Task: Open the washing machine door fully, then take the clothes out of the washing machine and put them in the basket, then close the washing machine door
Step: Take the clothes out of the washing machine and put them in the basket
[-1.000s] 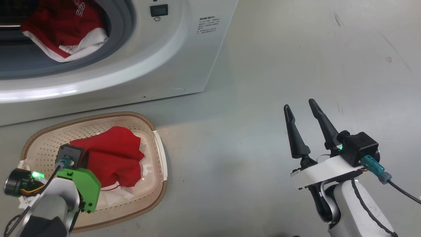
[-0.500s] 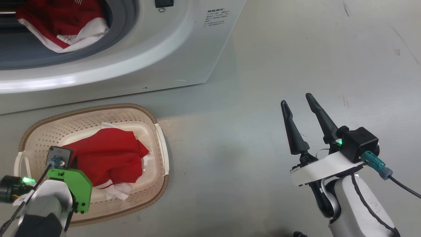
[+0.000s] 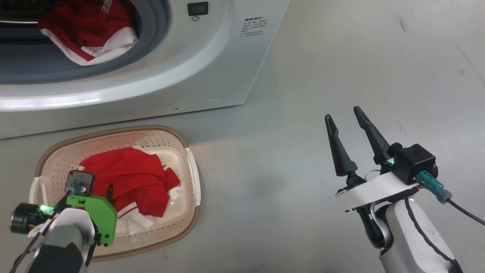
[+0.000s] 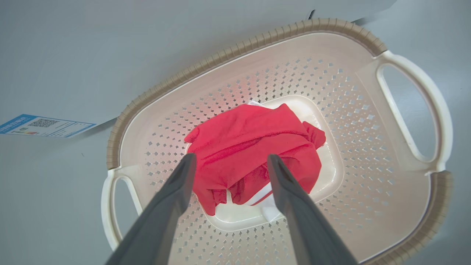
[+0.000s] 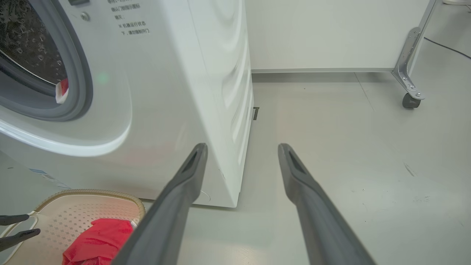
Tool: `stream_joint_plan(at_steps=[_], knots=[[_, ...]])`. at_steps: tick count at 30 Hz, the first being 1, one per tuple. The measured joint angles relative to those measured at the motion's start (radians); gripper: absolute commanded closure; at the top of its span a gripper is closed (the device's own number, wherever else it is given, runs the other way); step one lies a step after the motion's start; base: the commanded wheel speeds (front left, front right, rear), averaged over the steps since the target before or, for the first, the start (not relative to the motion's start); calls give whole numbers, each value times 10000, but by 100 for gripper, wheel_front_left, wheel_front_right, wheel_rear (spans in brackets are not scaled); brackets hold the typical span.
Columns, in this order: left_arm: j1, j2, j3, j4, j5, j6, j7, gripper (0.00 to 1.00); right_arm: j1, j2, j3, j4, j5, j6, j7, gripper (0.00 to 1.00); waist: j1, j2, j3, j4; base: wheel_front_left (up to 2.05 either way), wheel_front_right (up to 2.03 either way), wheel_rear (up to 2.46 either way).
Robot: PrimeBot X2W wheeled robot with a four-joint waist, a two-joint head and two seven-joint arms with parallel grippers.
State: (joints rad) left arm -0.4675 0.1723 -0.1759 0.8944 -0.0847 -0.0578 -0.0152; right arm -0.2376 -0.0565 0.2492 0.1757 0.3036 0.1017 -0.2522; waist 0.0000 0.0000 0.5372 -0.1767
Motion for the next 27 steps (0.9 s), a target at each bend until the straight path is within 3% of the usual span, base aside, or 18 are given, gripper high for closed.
stream_joint_plan(at_steps=[17, 27], knots=[[-64, -508, 65, 309, -209, -6, -1933, 0, 184, -4, -332, 497, 2, 19, 0, 0, 0, 0, -1731, 419, 0, 0, 0], [-28, -740, -42, -96, -211, -88, -2286, 0, 789, -54, -665, 700, 40, 27, 0, 0, 0, 0, -3002, 813, 0, 0, 0]])
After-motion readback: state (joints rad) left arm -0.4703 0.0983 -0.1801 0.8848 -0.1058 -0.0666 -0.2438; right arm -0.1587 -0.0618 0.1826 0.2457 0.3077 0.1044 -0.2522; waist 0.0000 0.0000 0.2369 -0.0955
